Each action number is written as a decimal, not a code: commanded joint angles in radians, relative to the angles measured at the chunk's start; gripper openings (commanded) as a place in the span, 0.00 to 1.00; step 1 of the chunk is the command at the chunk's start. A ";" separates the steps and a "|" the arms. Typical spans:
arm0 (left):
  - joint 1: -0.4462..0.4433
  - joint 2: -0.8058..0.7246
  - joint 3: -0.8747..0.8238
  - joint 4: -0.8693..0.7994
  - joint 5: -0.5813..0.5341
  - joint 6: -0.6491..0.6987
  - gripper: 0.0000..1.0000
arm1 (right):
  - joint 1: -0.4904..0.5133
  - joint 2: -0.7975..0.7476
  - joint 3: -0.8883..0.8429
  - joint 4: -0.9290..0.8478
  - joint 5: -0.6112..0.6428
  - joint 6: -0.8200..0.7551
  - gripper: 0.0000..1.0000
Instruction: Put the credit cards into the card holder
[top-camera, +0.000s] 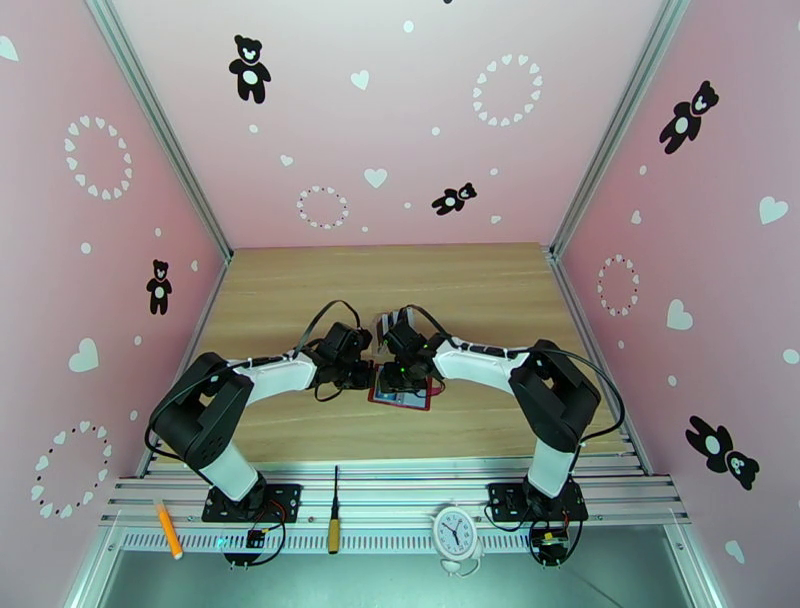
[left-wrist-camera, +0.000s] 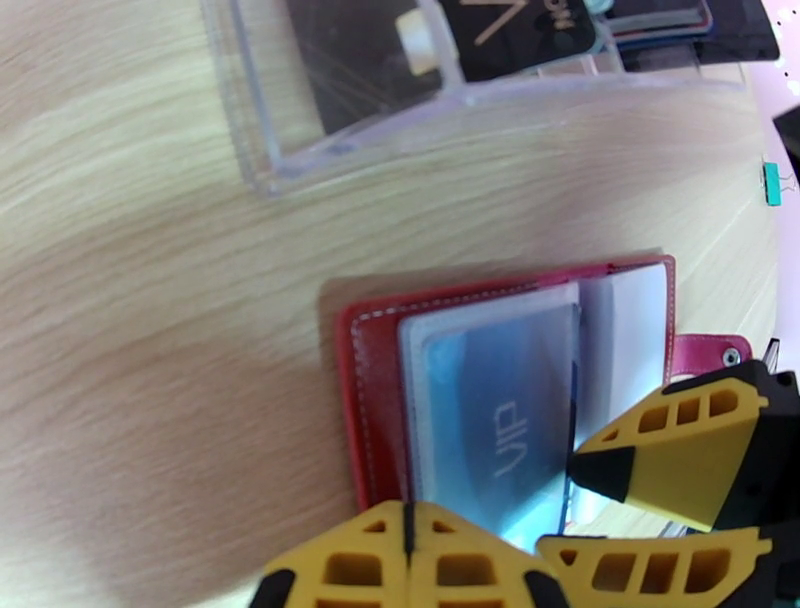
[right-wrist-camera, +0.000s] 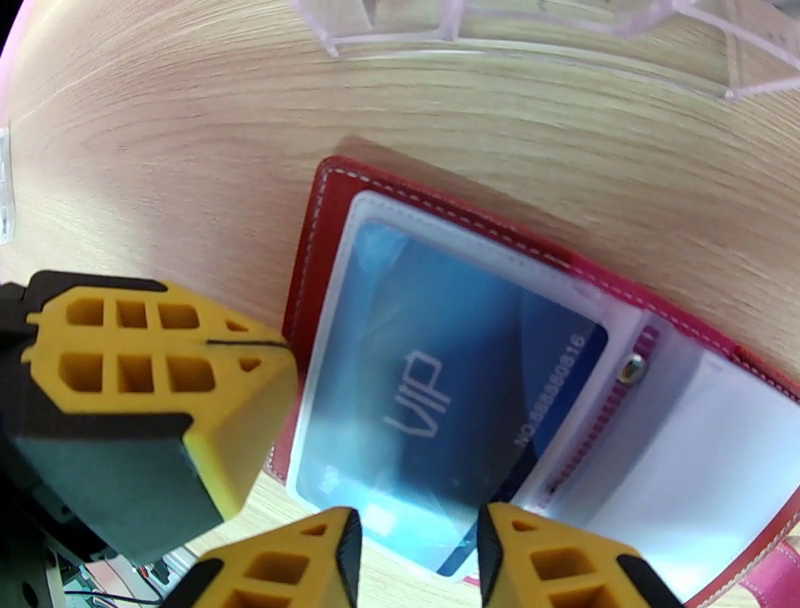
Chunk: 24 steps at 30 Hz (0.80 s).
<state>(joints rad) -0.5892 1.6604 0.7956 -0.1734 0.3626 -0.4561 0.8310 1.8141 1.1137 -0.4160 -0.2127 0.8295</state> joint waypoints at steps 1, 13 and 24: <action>-0.007 -0.017 0.007 -0.022 -0.010 0.011 0.00 | 0.005 0.016 0.031 -0.015 0.006 -0.006 0.38; -0.004 -0.045 0.005 -0.040 -0.058 0.019 0.09 | -0.020 -0.016 0.030 -0.057 0.030 -0.033 0.41; 0.008 -0.076 -0.013 -0.029 -0.076 0.020 0.16 | -0.052 -0.052 0.033 -0.095 0.042 -0.055 0.43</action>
<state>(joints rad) -0.5900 1.6184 0.7956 -0.1993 0.3092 -0.4484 0.7887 1.7992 1.1164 -0.4732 -0.1856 0.7921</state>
